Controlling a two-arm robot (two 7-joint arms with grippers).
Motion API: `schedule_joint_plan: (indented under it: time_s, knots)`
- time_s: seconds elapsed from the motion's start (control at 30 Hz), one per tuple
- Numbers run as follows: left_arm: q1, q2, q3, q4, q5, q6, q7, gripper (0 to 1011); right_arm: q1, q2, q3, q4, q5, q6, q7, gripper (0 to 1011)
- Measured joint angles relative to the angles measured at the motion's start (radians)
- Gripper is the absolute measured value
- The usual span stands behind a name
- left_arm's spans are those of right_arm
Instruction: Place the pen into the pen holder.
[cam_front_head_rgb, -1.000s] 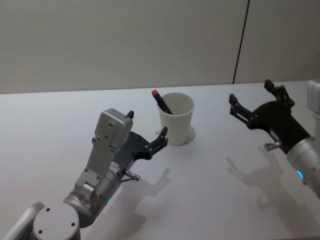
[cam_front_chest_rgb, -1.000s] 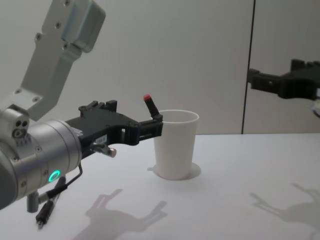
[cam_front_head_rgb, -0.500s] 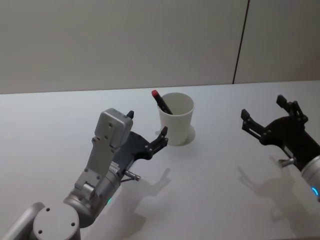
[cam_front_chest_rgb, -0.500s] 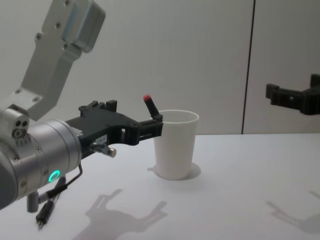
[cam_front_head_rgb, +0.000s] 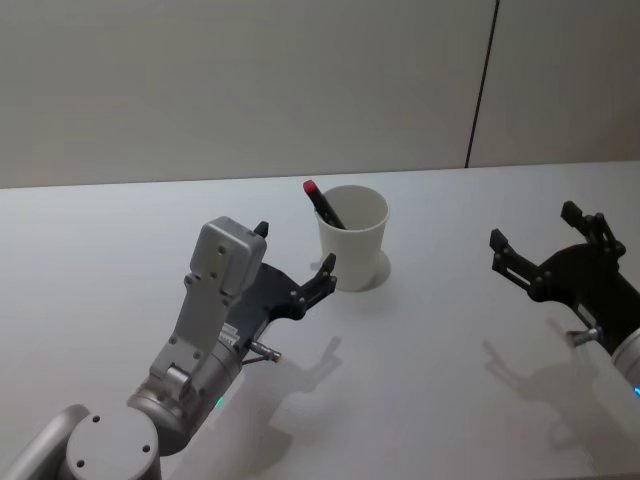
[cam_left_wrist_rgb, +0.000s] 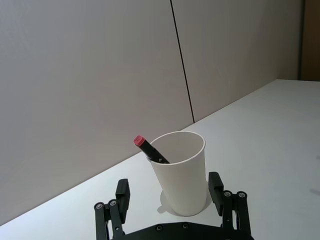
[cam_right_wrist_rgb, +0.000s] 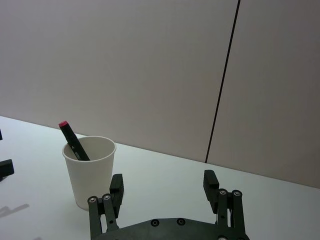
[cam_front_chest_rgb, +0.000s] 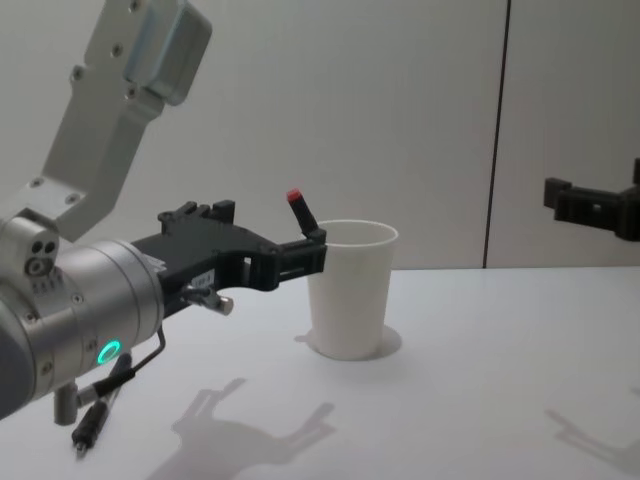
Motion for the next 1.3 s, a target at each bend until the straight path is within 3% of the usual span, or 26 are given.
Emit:
schedule_joint_plan:
  time_s: [0.27, 0.57, 1.3]
  knots:
    - [0.001, 0.0, -0.002, -0.004, 0.004, 0.014, -0.007, 1004, -0.007, 0.005, 0.002, -0.006, 0.003, 0.002, -0.002, 1001]
    - [0.006, 0.001, -0.01, -0.022, -0.004, 0.085, 0.019, 1004, -0.011, 0.007, 0.003, -0.009, 0.004, 0.003, -0.003, 1001]
    - [0.02, 0.003, -0.048, -0.073, -0.052, 0.388, 0.165, 1004, -0.014, 0.009, 0.003, -0.012, 0.005, 0.004, -0.003, 1001]
